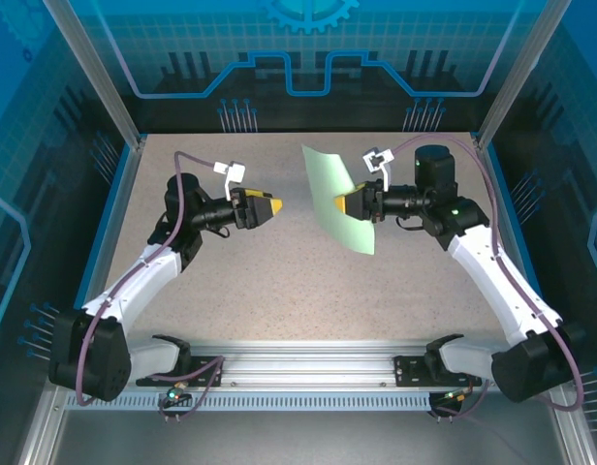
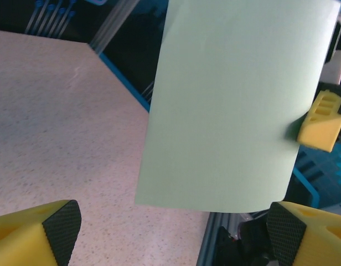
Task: Fold a paper plane with a square sheet of paper (fold left side to right side)
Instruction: Pick up the square sheet of paper from the center of the table, then place a square sheet of paper at the center of the table.
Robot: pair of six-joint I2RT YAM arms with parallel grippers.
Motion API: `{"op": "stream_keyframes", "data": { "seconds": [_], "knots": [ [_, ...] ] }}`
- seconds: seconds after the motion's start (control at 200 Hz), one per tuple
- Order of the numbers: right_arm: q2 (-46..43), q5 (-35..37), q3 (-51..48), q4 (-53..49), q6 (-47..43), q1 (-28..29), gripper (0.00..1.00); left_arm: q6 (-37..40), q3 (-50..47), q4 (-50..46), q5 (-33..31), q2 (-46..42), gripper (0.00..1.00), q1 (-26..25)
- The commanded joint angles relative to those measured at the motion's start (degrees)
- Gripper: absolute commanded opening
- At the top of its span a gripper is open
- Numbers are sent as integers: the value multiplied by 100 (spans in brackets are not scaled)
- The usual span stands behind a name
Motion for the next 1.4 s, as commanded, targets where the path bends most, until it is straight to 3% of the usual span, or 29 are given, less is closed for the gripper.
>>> {"op": "stream_keyframes", "data": {
  "seconds": [0.0,0.34,0.45,0.545,0.745,0.845,1.055,1.256,1.396],
  "knots": [
    [-219,-646,318,-80,-209,118,30,18,303,490,640,-13,91,-42],
    [-244,-941,429,485,-176,508,30,276,814,358,1072,219,91,-507],
    [-194,-764,445,553,-177,513,31,269,887,402,1167,238,85,-591],
    [-140,-573,457,439,-233,475,31,312,906,332,1172,162,70,-613],
    [-168,-285,257,524,-79,321,31,652,924,-215,1024,47,21,-620],
    [-234,-115,116,535,-40,236,32,699,864,-329,888,53,6,-620],
    [-371,568,-236,170,-66,-45,36,914,853,-1014,514,194,2,-619],
    [-400,2139,-518,-708,-349,-182,61,1361,1206,-2532,206,882,3,-620],
    [-330,2716,-868,-837,-239,-326,73,1479,1376,-3107,250,1621,2,-620]
  ]
}}
